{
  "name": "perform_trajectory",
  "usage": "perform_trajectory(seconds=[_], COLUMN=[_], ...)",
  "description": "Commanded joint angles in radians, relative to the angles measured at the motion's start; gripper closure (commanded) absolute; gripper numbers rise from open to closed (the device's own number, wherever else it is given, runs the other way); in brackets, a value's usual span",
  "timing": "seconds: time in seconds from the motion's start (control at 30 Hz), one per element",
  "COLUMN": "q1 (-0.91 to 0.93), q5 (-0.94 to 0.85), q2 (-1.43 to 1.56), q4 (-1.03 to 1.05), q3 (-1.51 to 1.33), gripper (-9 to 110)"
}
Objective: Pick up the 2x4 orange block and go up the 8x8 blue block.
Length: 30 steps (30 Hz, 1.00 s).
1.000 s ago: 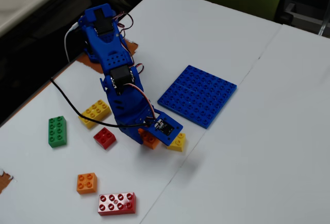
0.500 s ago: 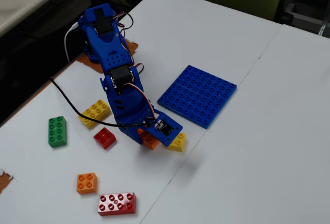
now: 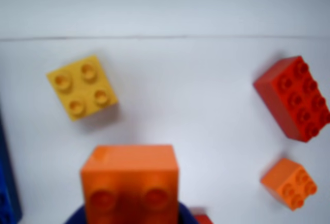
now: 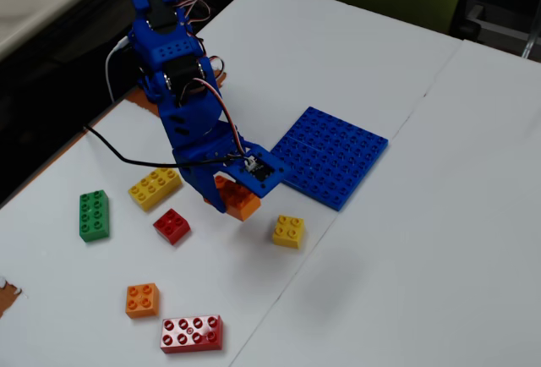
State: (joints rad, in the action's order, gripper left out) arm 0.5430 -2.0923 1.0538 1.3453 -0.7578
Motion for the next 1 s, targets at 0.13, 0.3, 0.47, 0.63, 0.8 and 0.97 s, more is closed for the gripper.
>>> perform_trajectory(seconds=[0.13, 0.3, 0.47, 0.63, 0.8, 0.97], q1=[-0.080, -0.155, -0.236, -0.311, -0.377, -0.440], q5=[0.066, 0.155, 0.235, 0.325, 0.393, 0.460], q2=[0.189, 0.233, 0.268, 0.304, 0.328, 0.325], q4=[0.075, 0.081, 0.072, 0.078, 0.112, 0.132], q3=[0.026, 0.026, 0.026, 0.025, 0.025, 0.023], gripper=[101, 101, 101, 101, 101, 101])
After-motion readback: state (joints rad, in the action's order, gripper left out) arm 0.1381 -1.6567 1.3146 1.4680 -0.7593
